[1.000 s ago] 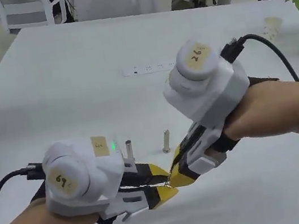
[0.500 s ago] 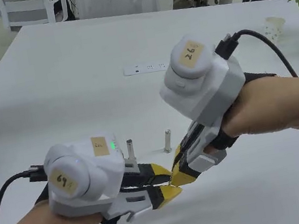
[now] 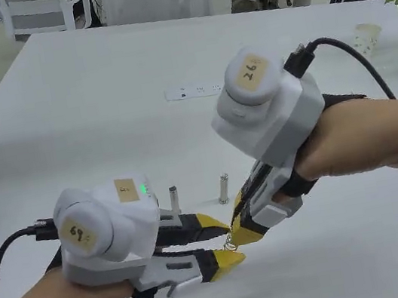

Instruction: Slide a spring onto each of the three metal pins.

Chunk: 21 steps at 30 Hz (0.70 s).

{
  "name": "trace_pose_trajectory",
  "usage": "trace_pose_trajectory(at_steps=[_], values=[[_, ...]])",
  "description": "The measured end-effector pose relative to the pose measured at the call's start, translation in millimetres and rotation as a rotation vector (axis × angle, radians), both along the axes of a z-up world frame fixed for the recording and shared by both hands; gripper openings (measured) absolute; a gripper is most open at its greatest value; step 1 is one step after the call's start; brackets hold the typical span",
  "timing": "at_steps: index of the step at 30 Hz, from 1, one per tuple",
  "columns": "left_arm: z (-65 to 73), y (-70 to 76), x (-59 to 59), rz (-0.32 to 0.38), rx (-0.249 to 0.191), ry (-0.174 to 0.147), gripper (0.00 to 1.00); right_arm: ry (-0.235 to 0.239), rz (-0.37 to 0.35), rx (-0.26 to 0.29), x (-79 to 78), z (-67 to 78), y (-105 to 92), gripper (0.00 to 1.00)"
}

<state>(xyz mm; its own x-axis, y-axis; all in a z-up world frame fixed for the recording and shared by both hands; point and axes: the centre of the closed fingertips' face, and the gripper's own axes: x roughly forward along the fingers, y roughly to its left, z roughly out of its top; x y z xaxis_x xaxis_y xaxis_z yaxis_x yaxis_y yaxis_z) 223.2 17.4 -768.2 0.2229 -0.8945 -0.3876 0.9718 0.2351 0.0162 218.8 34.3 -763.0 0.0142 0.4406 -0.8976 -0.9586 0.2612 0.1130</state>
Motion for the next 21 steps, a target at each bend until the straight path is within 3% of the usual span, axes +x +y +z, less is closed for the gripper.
trace_pose_trajectory(at_steps=[9,21], values=[[0.6,9.6,4.2,0.052,-0.037,0.035,0.29,-0.012,-0.017,-0.001,5.8,3.2,-8.2,0.08],[-6.4,25.1,9.7,0.13,-0.046,0.063,0.46,-0.021,-0.026,0.004,13.1,5.0,-11.3,0.08]])
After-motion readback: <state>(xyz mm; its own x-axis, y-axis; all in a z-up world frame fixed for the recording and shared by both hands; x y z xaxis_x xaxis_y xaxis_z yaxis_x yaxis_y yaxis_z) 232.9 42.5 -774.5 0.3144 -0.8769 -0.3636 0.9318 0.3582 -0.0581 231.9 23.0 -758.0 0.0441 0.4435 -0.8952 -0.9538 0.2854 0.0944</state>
